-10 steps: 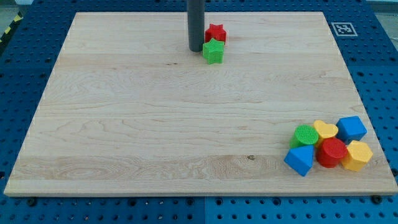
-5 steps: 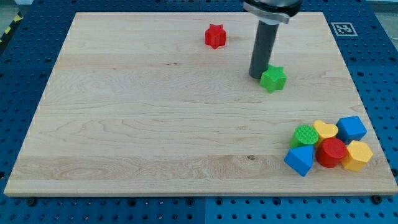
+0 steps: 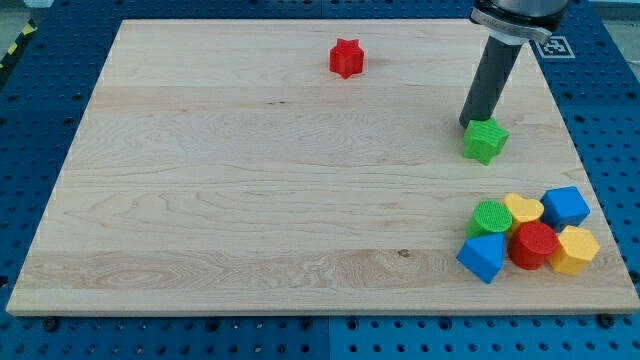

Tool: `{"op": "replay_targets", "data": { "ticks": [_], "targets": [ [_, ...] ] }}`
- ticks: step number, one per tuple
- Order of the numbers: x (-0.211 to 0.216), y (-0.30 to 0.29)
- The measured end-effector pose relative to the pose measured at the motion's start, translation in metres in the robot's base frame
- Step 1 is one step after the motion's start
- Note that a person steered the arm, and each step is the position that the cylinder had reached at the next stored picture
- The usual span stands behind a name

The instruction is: Slide the green star to the yellow heart

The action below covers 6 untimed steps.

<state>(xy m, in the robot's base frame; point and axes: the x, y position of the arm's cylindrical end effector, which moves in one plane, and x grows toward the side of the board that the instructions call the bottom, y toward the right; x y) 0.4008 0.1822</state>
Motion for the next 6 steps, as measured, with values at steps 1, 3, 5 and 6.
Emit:
{"op": "replay_targets", "data": {
  "ticks": [1, 3, 5, 6],
  "targets": [
    [0.003, 0.0],
    [0.034, 0.002],
    [0.073, 0.001],
    [0.046, -0.044]
  ]
}}
